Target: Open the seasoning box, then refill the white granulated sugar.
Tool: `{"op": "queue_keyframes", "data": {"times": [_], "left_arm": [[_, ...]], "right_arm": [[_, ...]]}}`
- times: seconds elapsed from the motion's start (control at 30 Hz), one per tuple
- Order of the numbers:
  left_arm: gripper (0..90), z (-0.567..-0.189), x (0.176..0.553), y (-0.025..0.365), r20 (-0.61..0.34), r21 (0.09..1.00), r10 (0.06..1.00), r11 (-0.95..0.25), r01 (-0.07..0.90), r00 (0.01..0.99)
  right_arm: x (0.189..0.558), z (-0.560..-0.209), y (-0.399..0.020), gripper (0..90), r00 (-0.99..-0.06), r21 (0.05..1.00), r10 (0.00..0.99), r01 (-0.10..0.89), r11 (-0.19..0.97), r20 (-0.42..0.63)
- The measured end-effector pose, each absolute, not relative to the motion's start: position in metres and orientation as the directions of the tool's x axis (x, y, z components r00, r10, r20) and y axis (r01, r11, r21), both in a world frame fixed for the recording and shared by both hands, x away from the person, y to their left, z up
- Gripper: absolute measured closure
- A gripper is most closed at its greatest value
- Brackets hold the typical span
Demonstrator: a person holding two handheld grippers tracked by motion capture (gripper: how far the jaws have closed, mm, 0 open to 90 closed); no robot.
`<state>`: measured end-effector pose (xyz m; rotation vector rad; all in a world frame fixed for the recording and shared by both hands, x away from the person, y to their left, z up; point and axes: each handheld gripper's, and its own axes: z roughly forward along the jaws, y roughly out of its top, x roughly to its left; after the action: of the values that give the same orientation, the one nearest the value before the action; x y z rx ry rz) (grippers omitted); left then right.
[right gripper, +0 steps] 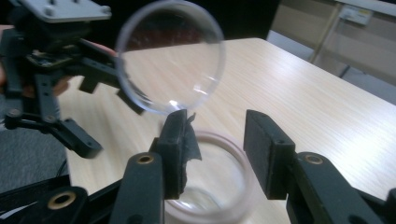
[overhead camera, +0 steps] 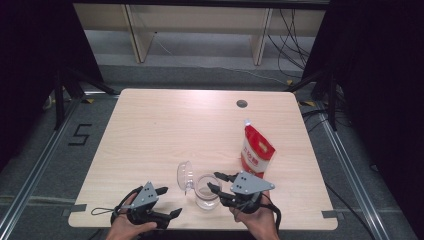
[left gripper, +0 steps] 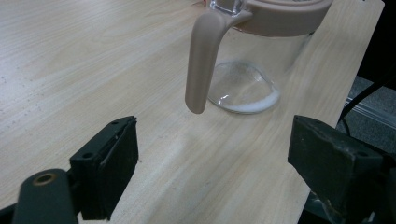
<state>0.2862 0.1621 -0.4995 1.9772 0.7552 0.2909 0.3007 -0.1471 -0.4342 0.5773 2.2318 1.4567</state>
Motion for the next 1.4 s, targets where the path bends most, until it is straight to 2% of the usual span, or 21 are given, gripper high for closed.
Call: {"op": "queue_keyframes", "data": {"times": [0.1, 0.33, 0.67, 0.7, 0.87, 0.93, 1.0, 1.03, 1.07, 1.13, 1.2, 1.4], "left_arm": [[15.8, -0.499, 0.287, 0.164, -0.1, 0.856, 0.613, -0.349, 0.381, 0.784], [15.5, -0.497, 0.287, 0.159, -0.121, 0.865, 0.615, -0.319, 0.386, 0.779], [15.4, -0.497, 0.288, 0.161, -0.129, 0.86, 0.624, -0.317, 0.401, 0.771], [15.4, -0.497, 0.288, 0.162, -0.124, 0.857, 0.626, -0.323, 0.401, 0.77], [15.4, -0.497, 0.289, 0.163, -0.119, 0.867, 0.616, -0.318, 0.385, 0.778], [15.4, -0.496, 0.287, 0.162, -0.142, 0.865, 0.626, -0.299, 0.404, 0.767], [15.4, -0.495, 0.288, 0.163, -0.112, 0.863, 0.614, -0.33, 0.383, 0.781], [15.4, -0.496, 0.287, 0.162, -0.137, 0.862, 0.621, -0.31, 0.402, 0.772], [15.4, -0.496, 0.287, 0.161, -0.143, 0.863, 0.622, -0.303, 0.405, 0.77], [15.4, -0.496, 0.288, 0.163, -0.102, 0.859, 0.611, -0.344, 0.38, 0.785], [15.4, -0.496, 0.286, 0.161, -0.131, 0.858, 0.618, -0.32, 0.401, 0.775], [15.5, -0.497, 0.286, 0.159, -0.135, 0.866, 0.616, -0.306, 0.395, 0.776]], "right_arm": [[0.303, -0.436, -0.16, 52.5, -0.808, 0.918, 0.578, 0.135, 0.372, -0.116], [0.301, -0.449, -0.182, 47.3, -0.777, 0.916, 0.622, 0.177, 0.359, -0.094], [0.293, -0.458, -0.21, 44.8, -0.736, 0.901, 0.674, 0.246, 0.358, -0.067], [0.293, -0.458, -0.213, 44.7, -0.735, 0.904, 0.674, 0.229, 0.36, -0.082], [0.288, -0.461, -0.225, 43.0, -0.709, 0.899, 0.702, 0.265, 0.349, -0.063], [0.288, -0.462, -0.227, 42.4, -0.709, 0.9, 0.702, 0.261, 0.351, -0.068], [0.287, -0.464, -0.232, 41.4, -0.695, 0.897, 0.716, 0.277, 0.345, -0.061], [0.286, -0.464, -0.234, 40.9, -0.692, 0.894, 0.72, 0.287, 0.344, -0.055], [0.283, -0.464, -0.236, 40.3, -0.673, 0.883, 0.74, 0.337, 0.326, -0.016], [0.284, -0.466, -0.241, 39.5, -0.666, 0.883, 0.746, 0.342, 0.322, -0.014], [0.283, -0.467, -0.245, 38.9, -0.651, 0.879, 0.759, 0.356, 0.316, -0.009], [0.287, -0.471, -0.257, 31.5, -0.6, 0.888, 0.799, 0.387, 0.248, 0.039]]}}
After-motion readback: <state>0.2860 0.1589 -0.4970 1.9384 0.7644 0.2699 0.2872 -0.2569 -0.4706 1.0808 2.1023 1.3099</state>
